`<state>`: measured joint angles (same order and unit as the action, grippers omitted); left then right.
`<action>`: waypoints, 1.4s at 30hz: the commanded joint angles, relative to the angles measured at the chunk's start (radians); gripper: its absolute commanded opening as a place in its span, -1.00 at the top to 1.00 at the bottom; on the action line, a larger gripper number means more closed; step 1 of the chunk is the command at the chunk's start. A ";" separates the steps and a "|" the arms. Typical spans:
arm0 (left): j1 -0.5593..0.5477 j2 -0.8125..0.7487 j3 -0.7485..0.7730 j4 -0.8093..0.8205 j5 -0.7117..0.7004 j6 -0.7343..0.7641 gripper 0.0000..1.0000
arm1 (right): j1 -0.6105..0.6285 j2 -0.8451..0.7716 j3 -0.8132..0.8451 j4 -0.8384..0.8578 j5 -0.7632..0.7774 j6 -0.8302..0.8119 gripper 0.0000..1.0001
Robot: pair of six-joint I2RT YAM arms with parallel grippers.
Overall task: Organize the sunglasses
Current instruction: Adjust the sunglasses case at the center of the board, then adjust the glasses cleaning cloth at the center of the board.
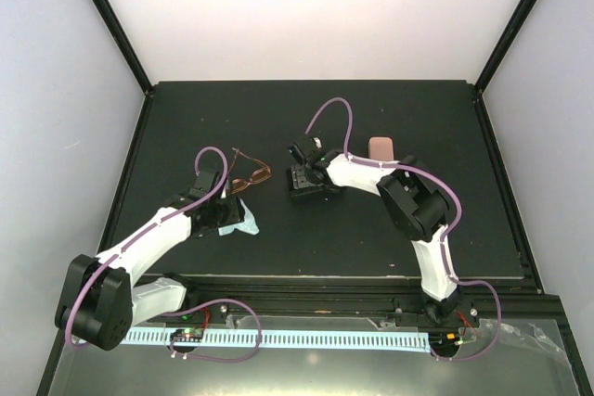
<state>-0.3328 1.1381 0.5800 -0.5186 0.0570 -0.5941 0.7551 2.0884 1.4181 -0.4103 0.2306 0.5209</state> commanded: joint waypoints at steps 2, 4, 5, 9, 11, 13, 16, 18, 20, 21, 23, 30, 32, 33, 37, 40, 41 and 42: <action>0.009 -0.017 -0.008 0.020 0.020 0.017 -0.12 | -0.004 0.030 -0.045 0.006 0.055 0.016 -0.57; 0.009 -0.016 -0.009 0.020 0.019 0.017 -0.12 | -0.004 0.036 -0.058 0.005 0.072 0.023 -0.60; 0.009 -0.017 -0.011 0.022 0.020 0.016 -0.11 | -0.004 0.039 -0.064 0.006 0.077 0.024 -0.62; 0.009 -0.021 -0.015 0.022 0.017 0.010 -0.12 | -0.005 0.040 -0.094 0.014 0.126 0.044 -0.72; 0.009 -0.030 -0.019 0.021 0.009 0.004 -0.11 | -0.008 0.035 -0.102 0.012 0.160 0.056 -0.73; 0.009 -0.040 -0.024 0.021 0.002 -0.004 -0.11 | -0.012 0.021 -0.111 0.011 0.204 0.077 -0.73; 0.009 -0.050 -0.031 0.023 -0.002 -0.008 -0.12 | -0.020 -0.011 -0.127 0.019 0.244 0.101 -0.73; 0.009 -0.054 -0.029 0.023 0.002 -0.010 -0.12 | -0.021 -0.033 -0.130 0.030 0.228 0.090 -0.73; 0.010 -0.059 -0.026 0.022 0.005 -0.012 -0.12 | -0.021 -0.068 -0.133 0.044 0.177 0.059 -0.72; 0.010 -0.063 -0.024 0.022 0.006 -0.013 -0.11 | -0.021 -0.088 -0.133 0.044 0.156 0.052 -0.72; 0.009 -0.071 -0.019 0.022 0.007 -0.015 -0.12 | -0.021 -0.134 -0.135 0.040 0.122 0.040 -0.68; 0.009 -0.081 -0.009 0.027 0.012 -0.017 -0.12 | -0.019 -0.251 -0.142 -0.005 0.059 0.034 -0.53; 0.010 -0.078 -0.008 0.028 0.011 -0.016 -0.12 | -0.019 -0.272 -0.151 -0.011 0.040 0.030 -0.51; 0.010 -0.078 -0.007 0.027 0.010 -0.016 -0.12 | -0.019 -0.284 -0.156 -0.013 0.027 0.029 -0.49; 0.011 -0.079 -0.005 0.023 0.005 -0.014 -0.12 | -0.006 -0.338 -0.182 -0.015 -0.040 0.009 -0.41; 0.014 -0.085 -0.002 0.010 -0.015 -0.015 -0.12 | 0.045 -0.378 -0.203 -0.006 -0.081 -0.008 -0.36; 0.018 -0.091 -0.001 0.005 -0.022 -0.017 -0.11 | 0.069 -0.386 -0.209 -0.001 -0.091 -0.010 -0.36; 0.022 -0.098 0.000 0.000 -0.031 -0.020 -0.10 | 0.096 -0.385 -0.211 0.002 -0.099 -0.011 -0.35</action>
<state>-0.3275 1.0725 0.5499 -0.5079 0.0551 -0.6037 0.7689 1.7458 1.2247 -0.4118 0.2031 0.5346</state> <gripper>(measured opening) 0.558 0.682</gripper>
